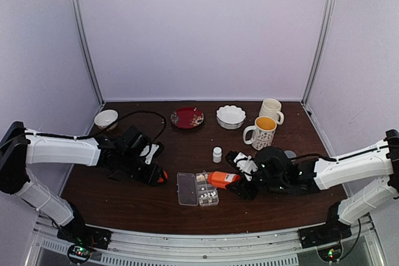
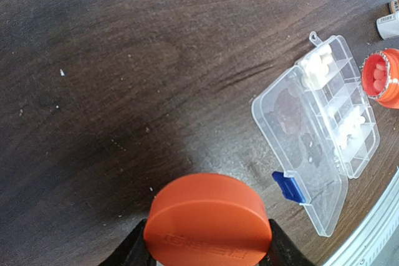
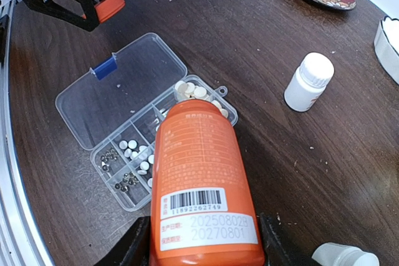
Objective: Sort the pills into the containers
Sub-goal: Pour the pill into the compartment of the pill container.
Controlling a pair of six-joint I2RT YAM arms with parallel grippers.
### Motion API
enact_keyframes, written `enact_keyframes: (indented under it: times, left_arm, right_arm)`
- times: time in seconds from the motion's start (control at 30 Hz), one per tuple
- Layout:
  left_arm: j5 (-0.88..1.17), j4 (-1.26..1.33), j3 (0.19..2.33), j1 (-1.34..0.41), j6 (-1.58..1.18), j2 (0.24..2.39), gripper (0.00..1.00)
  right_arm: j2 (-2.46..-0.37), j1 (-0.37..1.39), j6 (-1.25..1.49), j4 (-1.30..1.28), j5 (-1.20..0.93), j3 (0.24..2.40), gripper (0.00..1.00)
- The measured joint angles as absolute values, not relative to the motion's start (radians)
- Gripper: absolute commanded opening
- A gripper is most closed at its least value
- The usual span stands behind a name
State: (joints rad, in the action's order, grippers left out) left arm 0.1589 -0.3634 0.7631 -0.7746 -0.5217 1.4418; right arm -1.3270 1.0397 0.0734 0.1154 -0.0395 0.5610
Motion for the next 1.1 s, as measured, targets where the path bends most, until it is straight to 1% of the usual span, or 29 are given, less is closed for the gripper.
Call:
enact_keyframes:
  times: [0.27,1.03,1.1]
  left_arm:
    - [0.161,-0.363,0.763,-0.776,-0.522,1.444,0.02]
    - [0.161,-0.363,0.764,-0.781,-0.521,1.448,0.02]
    - [0.161,-0.364,0.767,-0.781,-0.521,1.451,0.02]
  right_arm:
    - [-1.338,1.044,0.074,0.073,-0.014,0.583,0.00]
    - [-1.353,1.059,0.070,0.054,0.009,0.612,0.00]
    - [-1.363,1.067,0.062,0.008,0.019,0.635,0.00]
